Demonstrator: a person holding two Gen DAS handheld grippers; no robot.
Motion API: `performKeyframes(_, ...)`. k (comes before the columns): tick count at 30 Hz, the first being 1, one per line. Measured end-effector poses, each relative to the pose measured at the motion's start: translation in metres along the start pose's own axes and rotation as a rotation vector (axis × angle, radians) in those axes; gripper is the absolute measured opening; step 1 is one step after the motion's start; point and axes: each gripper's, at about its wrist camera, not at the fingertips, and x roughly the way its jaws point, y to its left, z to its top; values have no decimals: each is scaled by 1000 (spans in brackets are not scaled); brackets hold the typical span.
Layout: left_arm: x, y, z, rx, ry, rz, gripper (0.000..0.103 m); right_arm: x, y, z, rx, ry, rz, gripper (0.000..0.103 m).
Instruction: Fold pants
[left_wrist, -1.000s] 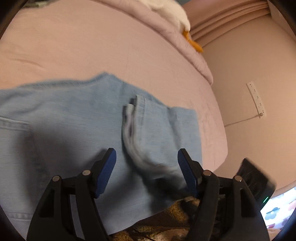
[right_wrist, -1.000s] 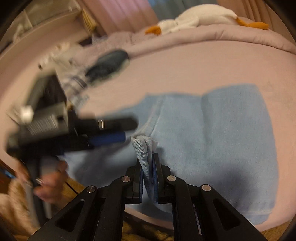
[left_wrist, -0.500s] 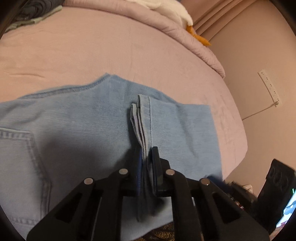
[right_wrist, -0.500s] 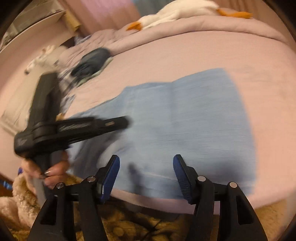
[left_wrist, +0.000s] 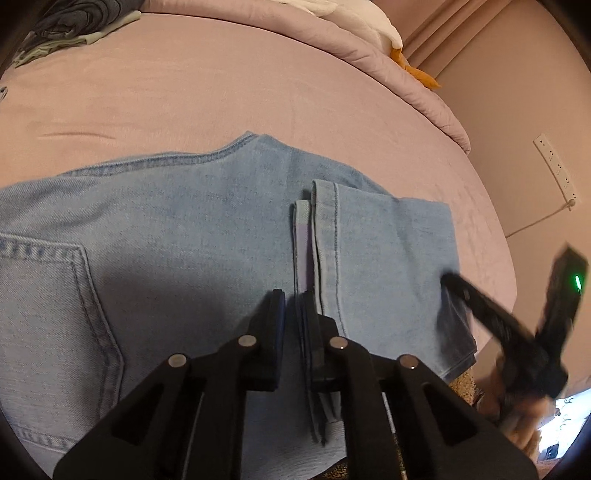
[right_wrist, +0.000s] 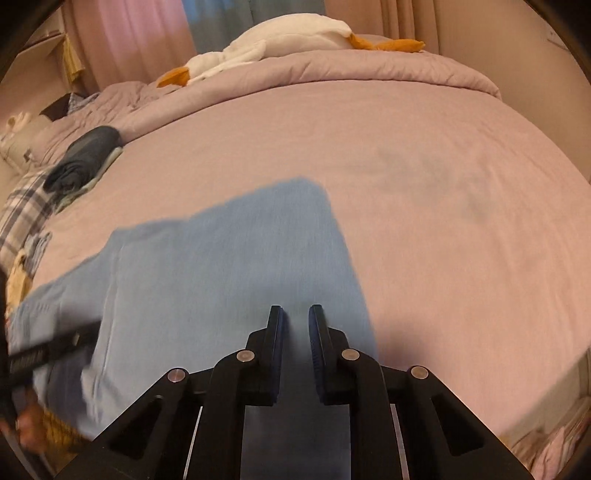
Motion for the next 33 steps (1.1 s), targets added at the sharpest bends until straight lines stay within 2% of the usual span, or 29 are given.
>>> performKeyframes(5,-2,1,-3,-8,3,-7,8,24,3,29,-22,-6,-55,17)
performKeyframes(10,-2,1,-3,-6,2,-2,8,27,-4,32,-19,0,-66,17)
performKeyframes(17,-3,0,-3,-8,5,-1,8,17,-2,20,-7,-9,-83,17)
performKeyframes(23,-11,4,-9,-13,19,-13,11,-2,0,-8,-24,-21,-114,17)
performKeyframes(26,-28,9,-8,-17,13,-6,21,-12,2,-21,-34,-26,-125,17)
performKeyframes(28,-47,17,-6,-27,-34,8,39,-17,0,-28,-31,-24,-125,17)
performKeyframes(29,-58,23,-4,-39,-61,10,43,-20,-1,-31,-20,-21,-121,17)
performKeyframes(31,-81,37,-1,-73,-114,12,60,-23,-1,-35,-14,-17,-122,17)
performKeyframes(33,-104,55,1,-114,-165,33,71,-25,3,-37,-36,-13,-138,17)
